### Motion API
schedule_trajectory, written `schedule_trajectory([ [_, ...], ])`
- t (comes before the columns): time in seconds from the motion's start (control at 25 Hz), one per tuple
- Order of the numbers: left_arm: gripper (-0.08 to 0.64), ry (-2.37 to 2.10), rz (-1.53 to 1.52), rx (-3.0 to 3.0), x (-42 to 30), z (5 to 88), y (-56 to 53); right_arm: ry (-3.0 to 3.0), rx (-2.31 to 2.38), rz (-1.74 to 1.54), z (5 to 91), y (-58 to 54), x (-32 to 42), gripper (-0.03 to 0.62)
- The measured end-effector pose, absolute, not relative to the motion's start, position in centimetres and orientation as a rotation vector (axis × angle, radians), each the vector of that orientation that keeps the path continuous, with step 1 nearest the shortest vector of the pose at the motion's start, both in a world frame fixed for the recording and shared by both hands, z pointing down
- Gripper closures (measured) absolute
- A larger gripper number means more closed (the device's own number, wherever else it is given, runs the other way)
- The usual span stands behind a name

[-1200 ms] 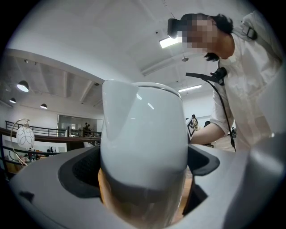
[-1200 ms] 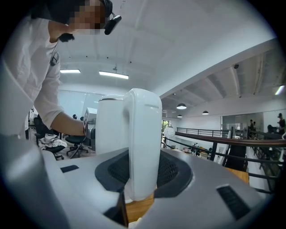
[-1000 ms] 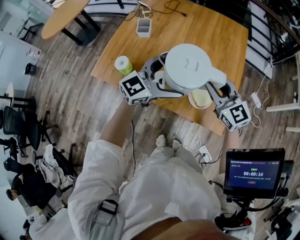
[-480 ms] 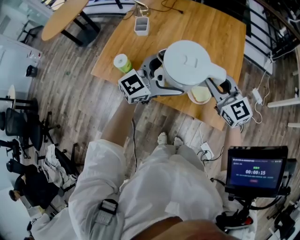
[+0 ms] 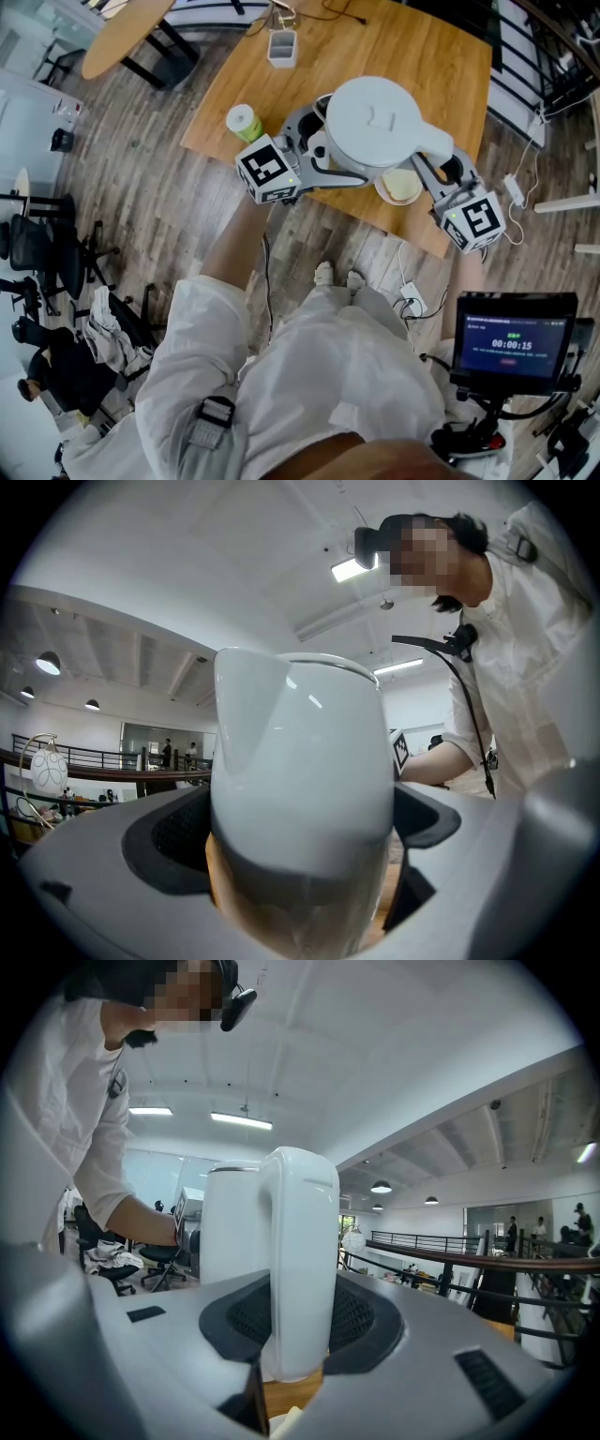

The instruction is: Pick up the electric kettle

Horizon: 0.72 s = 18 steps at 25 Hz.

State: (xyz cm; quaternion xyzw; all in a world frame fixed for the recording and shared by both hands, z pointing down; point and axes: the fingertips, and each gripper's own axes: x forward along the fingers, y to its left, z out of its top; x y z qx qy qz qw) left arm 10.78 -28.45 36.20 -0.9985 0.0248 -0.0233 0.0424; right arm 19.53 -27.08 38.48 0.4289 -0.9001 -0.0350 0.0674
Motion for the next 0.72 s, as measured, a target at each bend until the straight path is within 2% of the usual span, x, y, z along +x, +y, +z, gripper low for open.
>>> schedule_trajectory([
  [0.72, -0.022, 0.098, -0.061, -3.071, 9.9, 35.6, -29.3, -2.709, 1.274, -0.115, 38.0, -28.2, 18.6, 0.477],
])
